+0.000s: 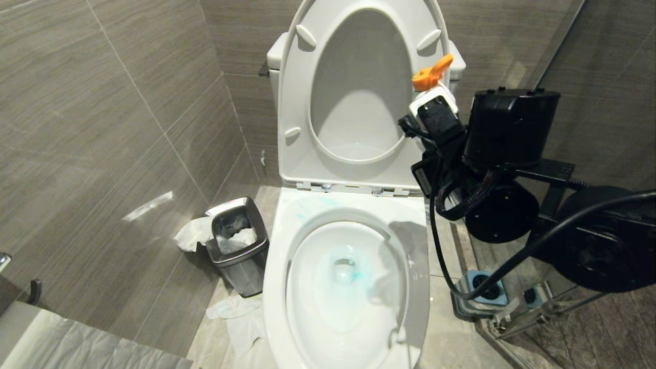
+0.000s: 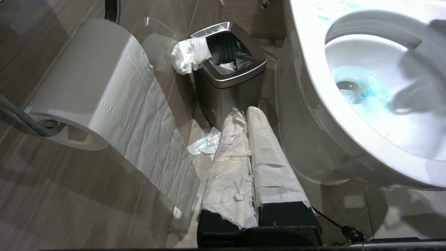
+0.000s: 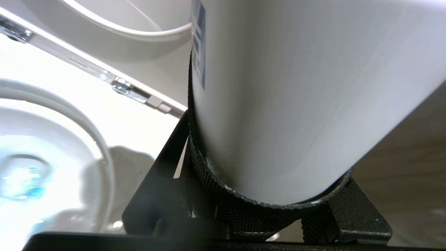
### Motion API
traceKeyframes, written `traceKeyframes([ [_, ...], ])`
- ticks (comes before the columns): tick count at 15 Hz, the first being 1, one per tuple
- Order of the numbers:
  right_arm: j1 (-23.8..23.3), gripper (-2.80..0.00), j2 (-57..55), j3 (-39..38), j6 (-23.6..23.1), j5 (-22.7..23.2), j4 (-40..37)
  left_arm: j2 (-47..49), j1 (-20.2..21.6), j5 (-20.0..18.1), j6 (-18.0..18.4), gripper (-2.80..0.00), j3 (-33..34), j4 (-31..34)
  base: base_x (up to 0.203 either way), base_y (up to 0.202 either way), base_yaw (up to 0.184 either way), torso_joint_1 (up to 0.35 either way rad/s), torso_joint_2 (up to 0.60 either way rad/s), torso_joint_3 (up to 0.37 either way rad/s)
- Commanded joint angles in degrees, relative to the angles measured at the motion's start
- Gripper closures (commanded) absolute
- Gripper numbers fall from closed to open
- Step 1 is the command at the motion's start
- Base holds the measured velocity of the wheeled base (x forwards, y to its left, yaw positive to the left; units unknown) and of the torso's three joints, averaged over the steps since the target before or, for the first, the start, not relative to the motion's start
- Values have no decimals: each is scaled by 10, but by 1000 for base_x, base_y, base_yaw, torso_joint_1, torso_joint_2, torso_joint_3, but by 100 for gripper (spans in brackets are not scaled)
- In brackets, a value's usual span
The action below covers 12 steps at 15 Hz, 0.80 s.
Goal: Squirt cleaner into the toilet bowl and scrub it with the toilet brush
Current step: Place the cleaning agent on the floor
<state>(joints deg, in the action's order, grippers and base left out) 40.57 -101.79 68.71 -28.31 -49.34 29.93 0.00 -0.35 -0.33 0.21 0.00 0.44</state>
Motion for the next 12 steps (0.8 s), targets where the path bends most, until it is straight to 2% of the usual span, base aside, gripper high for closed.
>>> traceKeyframes([
  [1,-26,0,29,30,106,39,-120,1,0,0,0,0,1,0,0,0,0,0,0,0],
  [3,-59,0,69,53,189,122,-236,1,0,0,0,0,1,0,0,0,0,0,0,0],
  [5,-102,0,118,54,224,219,-293,1,0,0,1,0,1,0,0,0,0,0,0,0],
  [7,-156,0,173,31,234,333,-328,1,0,0,1,0,1,0,0,0,0,0,0,0],
  [9,-219,0,219,-5,235,413,-353,1,0,0,1,0,1,0,0,0,0,0,0,0],
  [12,-300,0,253,-63,222,461,-352,1,0,0,1,0,1,0,0,0,0,0,0,0],
])
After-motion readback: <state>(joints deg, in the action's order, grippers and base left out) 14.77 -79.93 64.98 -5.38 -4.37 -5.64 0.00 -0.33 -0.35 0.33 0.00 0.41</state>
